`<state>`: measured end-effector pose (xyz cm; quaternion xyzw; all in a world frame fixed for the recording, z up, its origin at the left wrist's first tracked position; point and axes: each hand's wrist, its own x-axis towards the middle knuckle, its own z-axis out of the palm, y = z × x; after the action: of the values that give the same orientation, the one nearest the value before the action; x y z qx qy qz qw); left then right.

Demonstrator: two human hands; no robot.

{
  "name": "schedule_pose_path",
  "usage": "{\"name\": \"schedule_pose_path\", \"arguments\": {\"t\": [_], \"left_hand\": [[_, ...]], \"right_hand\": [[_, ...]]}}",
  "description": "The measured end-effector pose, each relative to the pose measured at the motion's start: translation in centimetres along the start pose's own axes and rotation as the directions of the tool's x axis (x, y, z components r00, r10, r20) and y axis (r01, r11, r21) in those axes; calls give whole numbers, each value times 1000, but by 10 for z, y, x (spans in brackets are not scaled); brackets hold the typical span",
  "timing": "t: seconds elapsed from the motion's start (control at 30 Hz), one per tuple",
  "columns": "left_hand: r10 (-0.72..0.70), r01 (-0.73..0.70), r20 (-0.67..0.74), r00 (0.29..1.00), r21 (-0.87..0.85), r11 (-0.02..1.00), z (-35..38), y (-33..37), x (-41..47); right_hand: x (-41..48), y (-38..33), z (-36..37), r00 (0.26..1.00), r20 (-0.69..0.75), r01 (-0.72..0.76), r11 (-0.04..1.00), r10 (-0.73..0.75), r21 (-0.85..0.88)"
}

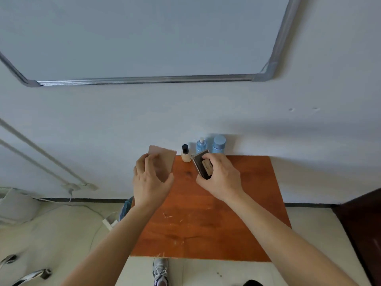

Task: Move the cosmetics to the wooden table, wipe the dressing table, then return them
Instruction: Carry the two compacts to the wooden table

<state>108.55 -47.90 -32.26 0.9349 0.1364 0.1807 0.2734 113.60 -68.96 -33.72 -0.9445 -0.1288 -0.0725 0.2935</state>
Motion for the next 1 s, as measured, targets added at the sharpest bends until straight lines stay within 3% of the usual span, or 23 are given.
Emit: {"name": "schedule_pose_path", "arguments": {"t": [0.2, 0.43, 0.7, 1.0], "left_hand": [[-47, 61, 268, 962, -44, 997, 41, -72, 66], [-99, 79, 460, 882, 63, 995, 82, -118, 97], [-212, 132, 494, 844, 191, 973, 131, -135, 112], [-243, 121, 466, 851, 276, 954, 161, -122, 121]], "right_hand": [[24, -19, 65, 970, 58, -234, 970, 238, -72], [34, -30, 125, 905, 124, -393, 912, 406, -117], [52, -14, 181, 877, 183, -420, 894, 444, -158], [65, 5, 196, 869, 157, -422, 868, 470, -263]]}}
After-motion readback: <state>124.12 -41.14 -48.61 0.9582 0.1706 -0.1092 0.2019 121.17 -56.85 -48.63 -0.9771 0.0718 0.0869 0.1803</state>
